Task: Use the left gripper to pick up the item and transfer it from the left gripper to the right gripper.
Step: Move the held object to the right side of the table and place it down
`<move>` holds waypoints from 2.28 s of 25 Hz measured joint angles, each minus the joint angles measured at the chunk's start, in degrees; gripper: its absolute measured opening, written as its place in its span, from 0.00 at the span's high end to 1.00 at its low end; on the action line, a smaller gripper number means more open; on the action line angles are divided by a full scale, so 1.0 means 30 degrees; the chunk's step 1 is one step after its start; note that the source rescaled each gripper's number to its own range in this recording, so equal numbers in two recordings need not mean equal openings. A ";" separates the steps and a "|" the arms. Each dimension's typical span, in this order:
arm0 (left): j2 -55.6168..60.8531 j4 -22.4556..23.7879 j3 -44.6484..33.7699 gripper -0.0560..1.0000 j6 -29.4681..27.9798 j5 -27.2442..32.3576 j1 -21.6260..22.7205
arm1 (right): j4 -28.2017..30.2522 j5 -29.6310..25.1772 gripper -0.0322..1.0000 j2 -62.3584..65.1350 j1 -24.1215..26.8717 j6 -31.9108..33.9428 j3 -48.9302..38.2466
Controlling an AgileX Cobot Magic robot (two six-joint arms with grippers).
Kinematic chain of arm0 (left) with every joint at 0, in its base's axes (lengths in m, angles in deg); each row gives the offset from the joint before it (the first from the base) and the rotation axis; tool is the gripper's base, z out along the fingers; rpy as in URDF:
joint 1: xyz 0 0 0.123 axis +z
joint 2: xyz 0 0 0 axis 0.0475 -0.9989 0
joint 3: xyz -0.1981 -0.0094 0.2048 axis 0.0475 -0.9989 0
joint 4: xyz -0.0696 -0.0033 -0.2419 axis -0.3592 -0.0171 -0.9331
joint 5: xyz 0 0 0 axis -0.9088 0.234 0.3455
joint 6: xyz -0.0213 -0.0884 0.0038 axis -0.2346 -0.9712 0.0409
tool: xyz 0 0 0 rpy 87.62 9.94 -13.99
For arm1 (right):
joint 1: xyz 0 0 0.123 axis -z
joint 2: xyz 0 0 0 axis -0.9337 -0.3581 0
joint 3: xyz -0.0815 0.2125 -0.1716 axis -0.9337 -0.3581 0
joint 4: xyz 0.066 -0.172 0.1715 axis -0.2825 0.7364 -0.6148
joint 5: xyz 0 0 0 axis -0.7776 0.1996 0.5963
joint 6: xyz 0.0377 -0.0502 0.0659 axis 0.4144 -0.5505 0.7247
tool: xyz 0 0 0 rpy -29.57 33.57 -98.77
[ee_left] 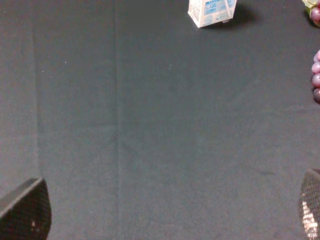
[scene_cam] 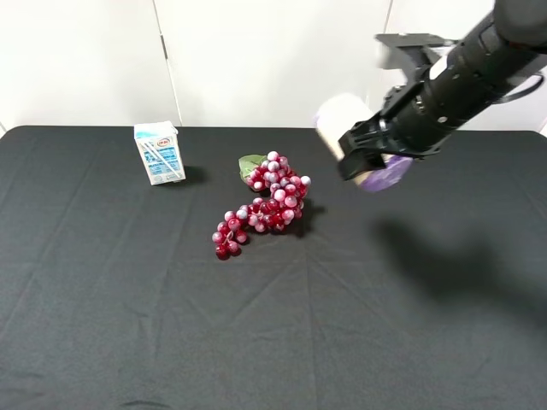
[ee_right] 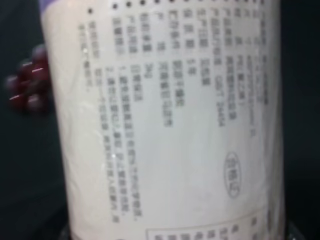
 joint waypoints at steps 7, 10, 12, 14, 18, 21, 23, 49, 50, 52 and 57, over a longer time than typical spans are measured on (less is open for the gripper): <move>0.0000 0.0000 0.0000 0.03 0.0000 0.0000 0.0000 | 0.0778 -0.0172 0.89 -0.2629 0.3045 0.0064 0.0000; 0.0000 0.0000 0.0000 0.03 0.0000 0.0000 0.0000 | 0.1273 -0.0155 0.89 -0.3582 0.3835 0.0064 0.0000; 0.0000 0.0000 0.0000 0.03 0.0000 0.0000 0.0000 | 0.1704 -0.0112 0.89 -0.4086 0.4137 0.0064 0.0000; 0.0000 0.0000 0.0000 0.03 0.0000 0.0000 0.0000 | 0.2043 0.0141 0.89 -0.4506 0.4261 0.0064 0.0000; 0.0000 0.0000 0.0000 0.03 0.0000 0.0000 0.0000 | 0.2160 0.0603 0.89 -0.5236 0.4261 0.0064 0.0000; 0.0000 0.0000 0.0000 0.03 0.0000 0.0000 0.0000 | 0.2182 0.0833 0.89 -0.5485 0.4261 0.0064 0.0000; 0.0000 0.0000 0.0000 0.03 0.0000 0.0000 0.0000 | 0.2198 0.1015 0.89 -0.5485 0.4261 0.0064 0.0000; 0.0000 0.0000 0.0000 0.03 0.0000 -0.0021 0.0000 | 0.2205 0.1034 0.00 -0.5485 0.4261 0.1274 0.0000; 0.0000 0.0000 0.0000 0.03 0.0000 -0.0021 0.0000 | 0.2205 0.1034 0.00 -0.5485 0.4261 0.1274 0.0000; 0.0000 0.0000 0.0000 0.03 0.0000 -0.0021 0.0000 | 0.2220 0.1034 0.00 -0.5485 0.4261 0.1274 0.0000; 0.0000 0.0000 0.0000 0.03 0.0000 -0.0021 0.0000 | 0.2688 0.1016 0.00 -0.5200 0.4261 0.1274 0.0098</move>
